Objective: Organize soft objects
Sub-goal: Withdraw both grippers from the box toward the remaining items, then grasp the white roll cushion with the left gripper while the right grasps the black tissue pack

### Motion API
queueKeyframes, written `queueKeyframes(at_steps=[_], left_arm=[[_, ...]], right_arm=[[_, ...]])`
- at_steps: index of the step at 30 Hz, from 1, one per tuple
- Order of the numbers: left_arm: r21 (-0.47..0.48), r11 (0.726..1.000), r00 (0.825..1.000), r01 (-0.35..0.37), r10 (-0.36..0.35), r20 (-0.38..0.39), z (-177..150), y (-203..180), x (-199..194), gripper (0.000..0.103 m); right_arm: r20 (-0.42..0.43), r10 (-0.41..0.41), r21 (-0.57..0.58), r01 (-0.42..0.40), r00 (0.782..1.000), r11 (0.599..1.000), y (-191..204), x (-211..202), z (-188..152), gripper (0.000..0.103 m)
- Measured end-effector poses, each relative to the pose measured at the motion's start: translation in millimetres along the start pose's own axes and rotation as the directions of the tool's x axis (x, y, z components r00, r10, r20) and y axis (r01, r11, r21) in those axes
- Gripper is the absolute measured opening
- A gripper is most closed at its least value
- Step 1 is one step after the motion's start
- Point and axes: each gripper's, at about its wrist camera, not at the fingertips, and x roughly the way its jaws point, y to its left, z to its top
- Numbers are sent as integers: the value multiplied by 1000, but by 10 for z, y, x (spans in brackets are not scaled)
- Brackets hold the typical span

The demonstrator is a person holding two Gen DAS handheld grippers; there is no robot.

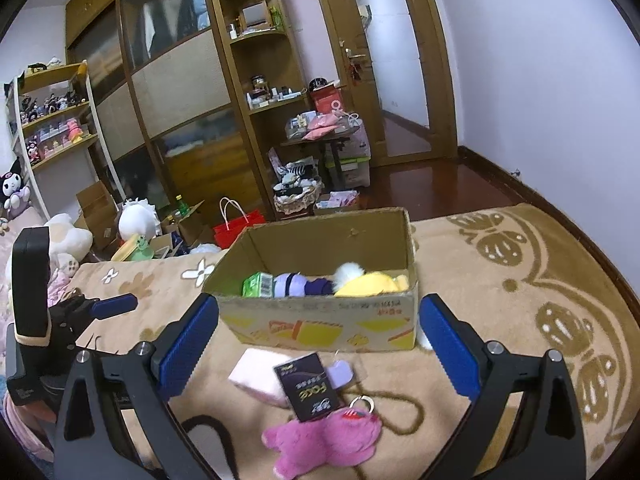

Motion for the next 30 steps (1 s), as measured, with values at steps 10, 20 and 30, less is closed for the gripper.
queueKeyframes(at_steps=[10,20,30], left_arm=[[5,999,997,36,-36,-61,-79,-103,232,94],[-12,996,987,92,-93,-134,-105,-170,564,94],[21,990,971,136,-129,-200,-134,-316,853,94]], right_arm=[[-62,1,-6,-1,998,1000,72,135,-161,103],[-152,13,35,-8,988,999,-3,470,-285,103],[-222,43,48,-33,974,998,13,788,-377,103]])
